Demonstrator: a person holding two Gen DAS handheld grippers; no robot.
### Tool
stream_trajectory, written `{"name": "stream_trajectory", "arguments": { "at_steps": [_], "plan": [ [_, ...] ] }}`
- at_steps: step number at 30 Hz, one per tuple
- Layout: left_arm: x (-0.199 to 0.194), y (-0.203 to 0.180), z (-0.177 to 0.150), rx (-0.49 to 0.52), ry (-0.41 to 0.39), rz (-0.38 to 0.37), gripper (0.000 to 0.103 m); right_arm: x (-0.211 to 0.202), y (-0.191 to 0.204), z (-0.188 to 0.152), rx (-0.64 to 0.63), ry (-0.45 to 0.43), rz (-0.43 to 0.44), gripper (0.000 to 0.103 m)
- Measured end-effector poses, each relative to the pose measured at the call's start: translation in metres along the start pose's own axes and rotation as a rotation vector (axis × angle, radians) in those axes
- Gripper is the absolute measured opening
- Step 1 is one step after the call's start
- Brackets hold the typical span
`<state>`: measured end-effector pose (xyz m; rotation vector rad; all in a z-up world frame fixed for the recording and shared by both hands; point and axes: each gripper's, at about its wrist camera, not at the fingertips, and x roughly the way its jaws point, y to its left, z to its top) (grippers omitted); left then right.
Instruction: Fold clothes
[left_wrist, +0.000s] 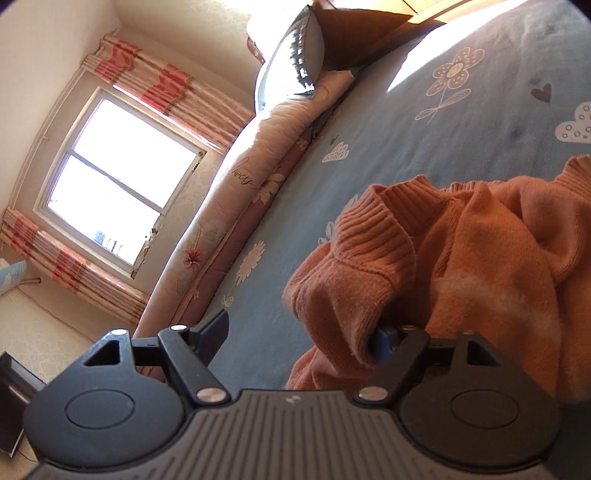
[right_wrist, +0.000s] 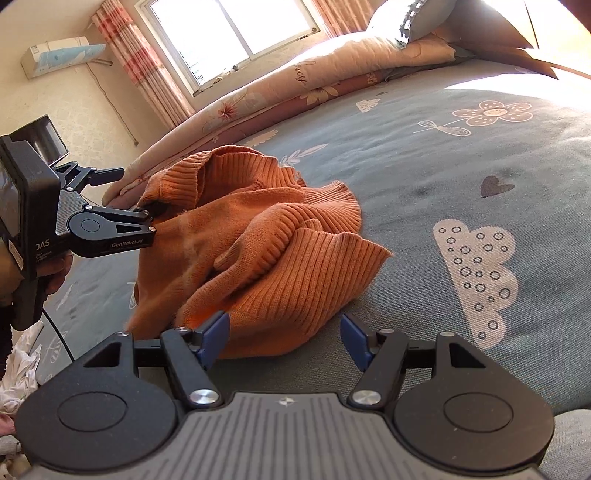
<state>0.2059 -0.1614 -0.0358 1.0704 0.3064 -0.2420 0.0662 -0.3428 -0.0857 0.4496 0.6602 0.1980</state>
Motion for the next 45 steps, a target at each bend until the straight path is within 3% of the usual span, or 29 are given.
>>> {"name": "stream_trajectory", "arguments": {
  "at_steps": [2, 3, 5, 8, 13, 14, 18, 23, 28, 33, 37, 40, 45],
  "plan": [
    [0.003, -0.012, 0.002, 0.087, -0.024, 0.002, 0.068, -0.002, 0.0, 0.0, -0.001, -0.004, -0.008, 0.071],
    [0.004, -0.005, 0.002, 0.04, -0.014, -0.014, 0.062, -0.003, 0.0, 0.0, -0.002, -0.007, -0.012, 0.071],
    [0.007, 0.008, 0.003, -0.054, 0.008, -0.045, 0.026, -0.005, 0.001, 0.001, -0.004, -0.011, -0.021, 0.071],
    [0.012, 0.028, 0.004, -0.194, 0.041, -0.092, 0.013, -0.006, 0.002, 0.0, -0.012, -0.008, -0.03, 0.071],
    [0.003, 0.066, -0.013, -0.354, 0.05, -0.148, 0.008, -0.005, 0.007, 0.001, -0.032, -0.006, -0.035, 0.071],
    [0.0, 0.073, -0.017, -0.382, 0.049, -0.148, 0.003, -0.005, 0.01, 0.002, -0.039, -0.005, -0.034, 0.071],
    [-0.011, 0.11, -0.035, -0.527, 0.042, -0.179, 0.003, -0.005, 0.02, 0.004, -0.074, -0.009, -0.027, 0.071],
    [-0.018, 0.13, -0.058, -0.583, 0.04, -0.147, 0.003, -0.009, 0.031, 0.014, -0.109, -0.054, 0.006, 0.071],
    [-0.023, 0.141, -0.086, -0.664, 0.03, -0.163, 0.003, -0.006, 0.041, 0.04, -0.151, -0.122, 0.058, 0.07],
    [-0.03, 0.146, -0.107, -0.703, 0.003, -0.19, 0.003, 0.025, 0.049, 0.092, -0.168, -0.171, 0.114, 0.07],
    [-0.033, 0.146, -0.117, -0.725, -0.018, -0.215, 0.003, 0.067, 0.043, 0.129, -0.098, -0.128, 0.143, 0.071],
    [-0.031, 0.148, -0.123, -0.747, -0.025, -0.231, 0.003, 0.094, 0.037, 0.137, -0.107, -0.084, 0.13, 0.071],
    [-0.021, 0.154, -0.131, -0.781, -0.013, -0.258, 0.003, 0.11, 0.03, 0.129, -0.139, 0.001, 0.275, 0.071]
  ]
}}
